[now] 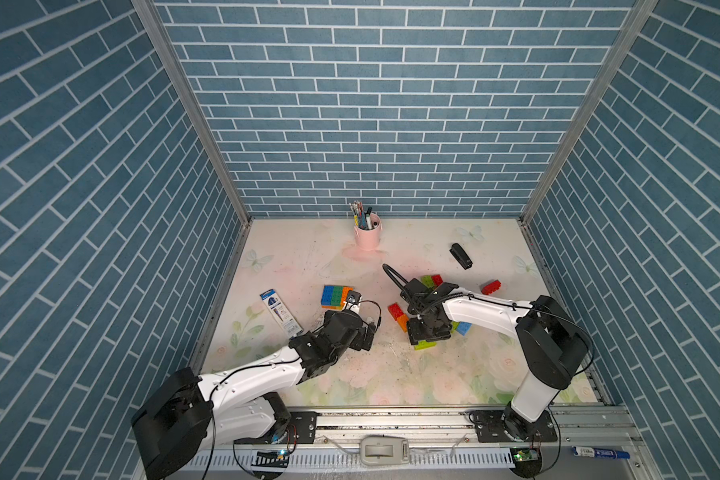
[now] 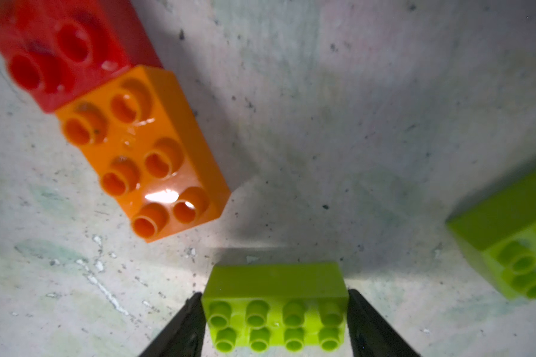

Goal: Assemble a rectangle with lego
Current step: Pick up the lego brick from the center of the board.

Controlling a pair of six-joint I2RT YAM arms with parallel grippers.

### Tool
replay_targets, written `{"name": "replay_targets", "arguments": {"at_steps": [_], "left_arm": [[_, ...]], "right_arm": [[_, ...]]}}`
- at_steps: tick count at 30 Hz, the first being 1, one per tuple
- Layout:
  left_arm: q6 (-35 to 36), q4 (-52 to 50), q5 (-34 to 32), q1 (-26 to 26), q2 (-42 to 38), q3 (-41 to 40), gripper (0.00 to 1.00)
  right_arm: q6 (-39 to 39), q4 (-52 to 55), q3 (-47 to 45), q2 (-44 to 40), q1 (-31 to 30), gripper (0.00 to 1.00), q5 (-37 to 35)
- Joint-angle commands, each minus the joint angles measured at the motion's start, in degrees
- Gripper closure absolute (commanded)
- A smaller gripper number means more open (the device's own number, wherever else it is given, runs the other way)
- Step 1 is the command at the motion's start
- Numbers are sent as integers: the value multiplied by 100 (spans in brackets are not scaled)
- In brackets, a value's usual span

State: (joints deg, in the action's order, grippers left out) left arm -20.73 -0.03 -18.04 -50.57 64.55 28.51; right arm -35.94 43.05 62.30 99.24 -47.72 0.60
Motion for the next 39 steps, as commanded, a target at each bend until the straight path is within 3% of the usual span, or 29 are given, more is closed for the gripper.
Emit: {"name": "replay_targets", "arguments": {"at_steps": [1, 13, 17, 23, 32, 39], "left_arm": [[49, 65, 29, 38, -64, -73, 1], [28, -54, 20, 186, -289, -90, 1], [-41, -251, 118, 521, -614, -133, 2], [-133, -355, 554, 1274, -963, -170, 4], [-104, 140, 898, 1435, -164, -26, 5], [-131, 269, 919, 1489, -198, -193, 5]], "right_arm": [[101, 116, 45, 93, -21, 31, -172], [666, 236, 110, 49, -70, 44, -351], [1371, 622, 156, -243, -59, 53, -279], [2288, 1359, 634, -491, -29, 55, 155], [3010, 1408, 2396, 745, 263, 58, 338], [3175, 1250, 2913, 1298, 454, 60, 406]]}}
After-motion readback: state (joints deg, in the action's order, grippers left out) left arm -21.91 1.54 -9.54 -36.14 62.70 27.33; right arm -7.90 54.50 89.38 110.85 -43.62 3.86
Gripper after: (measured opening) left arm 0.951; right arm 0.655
